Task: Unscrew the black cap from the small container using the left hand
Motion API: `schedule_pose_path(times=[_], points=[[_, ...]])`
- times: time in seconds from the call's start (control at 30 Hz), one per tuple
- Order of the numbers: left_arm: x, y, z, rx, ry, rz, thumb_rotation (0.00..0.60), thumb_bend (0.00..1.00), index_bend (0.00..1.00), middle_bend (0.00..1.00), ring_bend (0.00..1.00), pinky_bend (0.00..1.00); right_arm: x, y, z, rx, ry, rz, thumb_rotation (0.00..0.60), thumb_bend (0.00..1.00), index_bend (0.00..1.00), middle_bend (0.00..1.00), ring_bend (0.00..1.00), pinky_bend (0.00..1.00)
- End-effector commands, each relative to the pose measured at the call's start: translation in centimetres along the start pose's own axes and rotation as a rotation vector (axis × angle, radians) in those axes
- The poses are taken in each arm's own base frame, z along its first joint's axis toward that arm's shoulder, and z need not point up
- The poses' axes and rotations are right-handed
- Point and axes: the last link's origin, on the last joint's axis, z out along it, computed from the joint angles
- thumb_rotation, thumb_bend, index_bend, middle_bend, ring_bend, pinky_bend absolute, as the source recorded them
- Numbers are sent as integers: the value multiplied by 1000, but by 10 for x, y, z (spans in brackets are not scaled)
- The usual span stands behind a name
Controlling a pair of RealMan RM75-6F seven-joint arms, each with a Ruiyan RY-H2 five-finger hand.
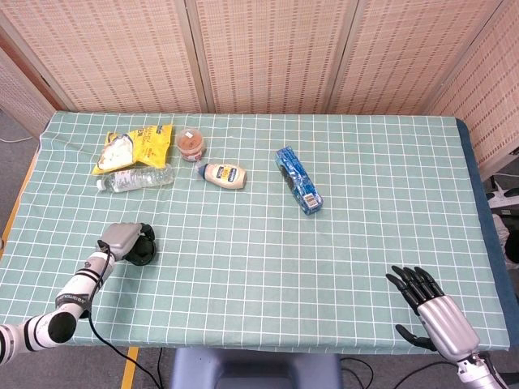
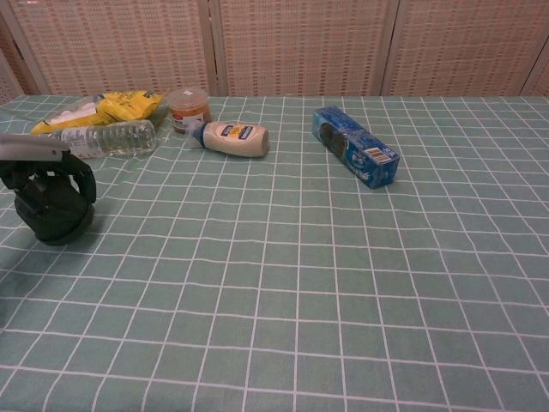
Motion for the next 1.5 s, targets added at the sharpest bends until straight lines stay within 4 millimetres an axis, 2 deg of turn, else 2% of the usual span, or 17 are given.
schedule_pose_path(times=[0.03, 0.13, 0.37, 0.43, 0.53, 0.63, 0.67, 0.8, 1.3, 1.5], points=[[-9, 2, 5, -18, 21, 81, 600, 394, 484, 502, 494, 739, 2, 1, 0, -7, 16, -13, 600, 190, 0, 0, 0, 0], [-14, 4, 8, -26, 28, 103, 600, 394, 434, 472, 465, 694, 1, 1, 0, -7, 15, -6, 600, 190, 0, 0, 0, 0], [-22, 1, 15, -18, 23, 149, 600, 393, 418, 456, 447, 659, 2, 1, -1, -1, 3, 8, 600, 190, 0, 0, 0, 0], [-22, -1, 16, -12, 12, 163, 600, 388, 334, 377, 369, 546, 2, 1, -1, 2, -5, 19, 600, 190, 0, 0, 0, 0], [-22, -5, 16, 7, -12, 201, 600, 377, 131, 190, 194, 358, 1, -1, -2, 15, -28, 48, 600, 190, 0, 0, 0, 0], [-21, -6, 15, 23, -33, 206, 600, 372, 10, 33, 58, 264, 0, -1, -1, 17, -37, 45, 600, 190, 0, 0, 0, 0], [-21, -6, 15, 26, -37, 202, 600, 370, 0, 7, 25, 242, 0, -1, -1, 17, -38, 46, 600, 190, 0, 0, 0, 0], [-17, -5, 13, 28, -37, 174, 600, 360, 0, 0, 0, 207, 0, 0, -1, 13, -36, 46, 600, 190, 0, 0, 0, 0], [-6, -1, 0, -3, -26, 106, 600, 347, 0, 0, 0, 183, 1, -1, -2, 19, -35, 50, 600, 190, 0, 0, 0, 0], [-5, -4, -11, -7, 1, 171, 600, 342, 0, 0, 0, 183, 1, -2, -3, 24, -39, 49, 600, 189, 0, 0, 0, 0]])
